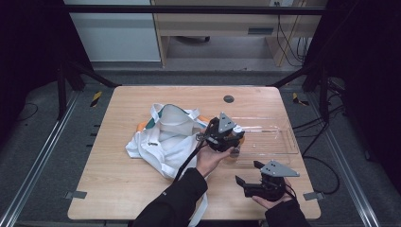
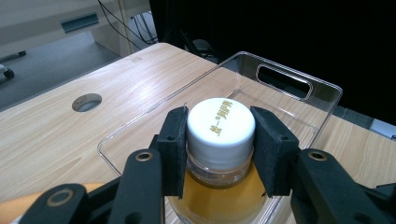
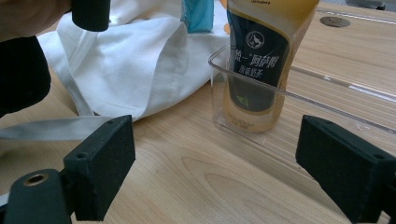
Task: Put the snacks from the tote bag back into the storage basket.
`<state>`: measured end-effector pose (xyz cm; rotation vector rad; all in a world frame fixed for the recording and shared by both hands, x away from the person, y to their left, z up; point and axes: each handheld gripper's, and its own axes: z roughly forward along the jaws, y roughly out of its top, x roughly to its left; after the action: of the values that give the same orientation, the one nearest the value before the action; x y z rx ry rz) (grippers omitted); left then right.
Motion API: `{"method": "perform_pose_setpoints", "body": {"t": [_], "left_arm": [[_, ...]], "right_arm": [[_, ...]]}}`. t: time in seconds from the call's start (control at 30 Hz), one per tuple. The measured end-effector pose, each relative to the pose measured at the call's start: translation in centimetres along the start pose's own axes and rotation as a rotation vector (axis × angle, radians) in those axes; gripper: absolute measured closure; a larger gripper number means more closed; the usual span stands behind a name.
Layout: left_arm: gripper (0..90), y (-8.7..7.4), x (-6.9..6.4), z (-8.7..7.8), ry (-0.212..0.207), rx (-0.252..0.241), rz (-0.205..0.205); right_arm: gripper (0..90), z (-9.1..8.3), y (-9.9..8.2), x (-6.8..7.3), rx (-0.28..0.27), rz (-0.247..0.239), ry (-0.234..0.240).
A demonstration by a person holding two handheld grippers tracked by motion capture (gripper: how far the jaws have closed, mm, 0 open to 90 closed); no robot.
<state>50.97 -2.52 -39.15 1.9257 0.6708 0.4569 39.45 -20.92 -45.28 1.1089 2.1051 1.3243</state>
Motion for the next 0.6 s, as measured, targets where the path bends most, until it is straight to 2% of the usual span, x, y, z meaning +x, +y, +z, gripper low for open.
{"method": "perform_pose_setpoints", "body": {"t": [0.23, 0.3, 0.5, 0.6], "left_arm": [[57.3, -0.2, -0.1, 0.0, 0.007, -0.014, 0.008], [52.0, -0.2, -0.1, -0.1, 0.018, -0.014, 0.015], [42.2, 0.0, 0.0, -1.0, -0.006, -0.019, 0.026], [40.4, 0.1, 0.0, -2.2, -0.022, -0.023, 0.033]], "right_arm": [[12.0, 0.0, 0.0, 0.0, 0.002, 0.002, -0.003], [12.0, 0.0, 0.0, 0.0, -0.001, 0.002, -0.003], [12.0, 0.0, 0.0, -0.1, -0.002, 0.001, -0.006], [12.0, 0.0, 0.0, -0.1, 0.001, 0.005, -0.009]]}}
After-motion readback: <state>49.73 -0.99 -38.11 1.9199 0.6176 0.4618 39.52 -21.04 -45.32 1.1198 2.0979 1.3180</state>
